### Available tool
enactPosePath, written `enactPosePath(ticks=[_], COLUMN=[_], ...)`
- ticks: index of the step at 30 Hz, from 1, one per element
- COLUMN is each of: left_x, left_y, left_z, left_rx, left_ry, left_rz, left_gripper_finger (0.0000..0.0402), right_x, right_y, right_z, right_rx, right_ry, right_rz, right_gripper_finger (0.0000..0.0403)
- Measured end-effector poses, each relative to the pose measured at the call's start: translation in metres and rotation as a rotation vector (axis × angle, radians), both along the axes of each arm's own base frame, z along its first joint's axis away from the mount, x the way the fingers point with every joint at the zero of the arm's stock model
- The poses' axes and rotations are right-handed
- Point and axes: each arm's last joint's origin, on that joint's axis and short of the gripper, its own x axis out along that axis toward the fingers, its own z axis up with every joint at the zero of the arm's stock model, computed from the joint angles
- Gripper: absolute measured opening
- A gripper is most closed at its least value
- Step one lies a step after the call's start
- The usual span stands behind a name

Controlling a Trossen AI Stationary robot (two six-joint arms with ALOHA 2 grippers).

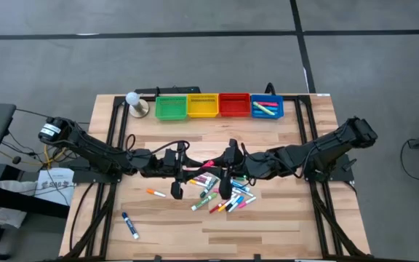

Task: Pick & Place Markers
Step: Put the pink highlighter pen into the blue basket

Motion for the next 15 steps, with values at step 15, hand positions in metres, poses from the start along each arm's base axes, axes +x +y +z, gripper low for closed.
enactPosePath(ticks=[15], left_x=[0.0005], left_y=[0.0023], left_z=[0.0006], left_rx=[0.028], left_ry=[-0.006], left_rz=[0.013], left_gripper_finger=[0.0144], right_x=[0.0012], right_y=[-0.0016], right_z=[-0.0010], right_rx=[0.023], right_ry=[0.005], right_rz=[0.016], right_gripper_finger=[0.0051])
